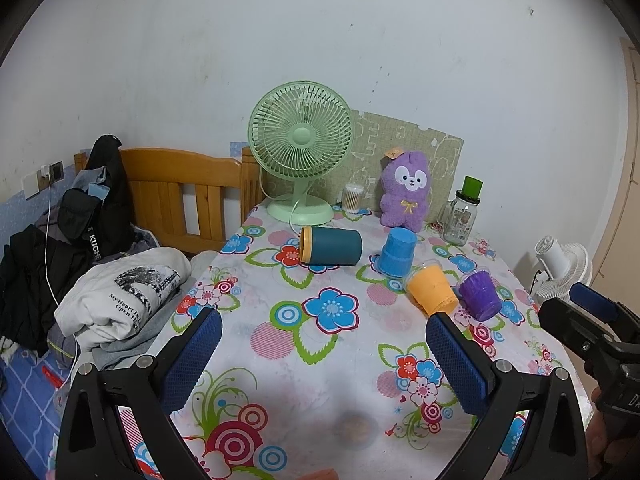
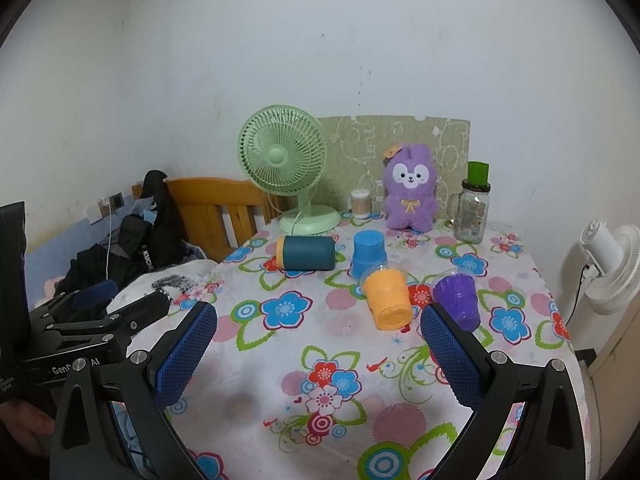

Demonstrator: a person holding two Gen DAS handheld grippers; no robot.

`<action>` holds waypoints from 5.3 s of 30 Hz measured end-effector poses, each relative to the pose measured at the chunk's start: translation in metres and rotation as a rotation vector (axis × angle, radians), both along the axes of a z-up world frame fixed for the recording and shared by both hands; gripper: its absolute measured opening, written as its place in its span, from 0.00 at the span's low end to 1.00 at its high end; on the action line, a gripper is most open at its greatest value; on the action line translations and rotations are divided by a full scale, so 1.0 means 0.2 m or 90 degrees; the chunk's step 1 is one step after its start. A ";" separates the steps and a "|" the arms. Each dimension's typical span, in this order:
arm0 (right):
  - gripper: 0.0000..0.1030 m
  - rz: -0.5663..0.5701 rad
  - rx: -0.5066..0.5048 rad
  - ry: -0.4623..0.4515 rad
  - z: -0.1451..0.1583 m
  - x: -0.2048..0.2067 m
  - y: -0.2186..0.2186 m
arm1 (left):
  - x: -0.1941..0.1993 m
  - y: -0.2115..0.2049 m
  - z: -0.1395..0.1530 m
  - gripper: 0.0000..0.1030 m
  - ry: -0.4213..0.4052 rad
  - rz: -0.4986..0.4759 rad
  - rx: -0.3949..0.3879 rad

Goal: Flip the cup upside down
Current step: 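Move the right gripper to the upright orange cup and close on it, then lift the orange cup with the right gripper toward the left gripper, then close the left gripper on the orange cup while the right gripper releases it, then rotate the left gripper to turn the orange cup rim-down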

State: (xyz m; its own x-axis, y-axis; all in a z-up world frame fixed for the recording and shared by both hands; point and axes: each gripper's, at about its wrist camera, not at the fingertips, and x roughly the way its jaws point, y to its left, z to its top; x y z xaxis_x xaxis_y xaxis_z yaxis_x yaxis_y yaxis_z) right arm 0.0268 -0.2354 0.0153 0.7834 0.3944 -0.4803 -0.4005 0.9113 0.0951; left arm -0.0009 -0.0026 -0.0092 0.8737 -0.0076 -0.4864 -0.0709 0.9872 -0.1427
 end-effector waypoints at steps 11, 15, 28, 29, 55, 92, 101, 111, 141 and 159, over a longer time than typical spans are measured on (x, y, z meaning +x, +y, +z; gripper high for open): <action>1.00 0.002 -0.006 0.074 -0.14 0.19 -0.02 | 0.15 -0.03 -0.14 1.00 0.058 -0.010 0.011; 1.00 -0.001 -0.008 0.112 -0.20 0.33 -0.03 | 0.28 -0.06 -0.21 1.00 0.094 -0.021 0.019; 1.00 -0.027 -0.088 0.222 -0.49 0.92 -0.04 | 0.71 -0.17 -0.36 1.00 0.175 -0.062 0.049; 1.00 -0.027 -0.095 0.224 -0.51 0.94 -0.03 | 0.74 -0.18 -0.38 1.00 0.182 -0.063 0.051; 0.61 0.008 -0.073 0.268 -0.56 0.98 0.11 | 0.69 -0.13 -0.40 1.00 0.195 -0.065 0.031; 0.84 0.039 0.059 0.321 -0.46 0.35 0.04 | 0.11 -0.18 -0.40 1.00 0.189 -0.092 0.038; 0.89 -0.076 0.142 0.259 -0.32 0.30 -0.47 | 0.30 -0.41 -0.42 1.00 0.191 -0.128 0.029; 0.89 -0.075 0.160 0.288 -0.43 0.31 -0.58 | 0.38 -0.55 -0.58 1.00 0.241 -0.126 0.054; 0.89 -0.041 0.157 0.289 -0.43 0.31 -0.49 | 0.30 -0.47 -0.52 0.64 0.208 -0.107 0.055; 0.89 -0.035 0.157 0.293 -0.44 0.31 -0.47 | 0.30 -0.43 -0.49 0.55 0.198 -0.101 0.050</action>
